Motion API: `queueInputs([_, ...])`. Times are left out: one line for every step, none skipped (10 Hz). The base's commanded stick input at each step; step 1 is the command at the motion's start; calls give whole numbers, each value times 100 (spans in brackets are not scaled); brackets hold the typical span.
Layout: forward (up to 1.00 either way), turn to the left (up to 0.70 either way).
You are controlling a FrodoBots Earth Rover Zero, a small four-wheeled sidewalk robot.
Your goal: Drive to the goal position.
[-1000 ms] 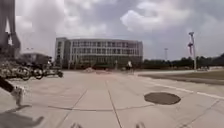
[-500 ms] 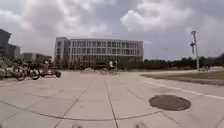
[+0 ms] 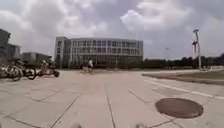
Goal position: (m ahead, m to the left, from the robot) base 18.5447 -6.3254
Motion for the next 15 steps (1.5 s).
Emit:
queueInputs([60, 0])
queueInputs([60, 0])
queueInputs([60, 0])
queueInputs([60, 0])
queueInputs([60, 0])
queueInputs([60, 0])
queueInputs([60, 0])
queueInputs([60, 0])
queueInputs([60, 0])
queueInputs([60, 0])
queueInputs([60, 0])
queueInputs([60, 0])
queueInputs([60, 0])
queueInputs([60, 0])
queueInputs([60, 0])
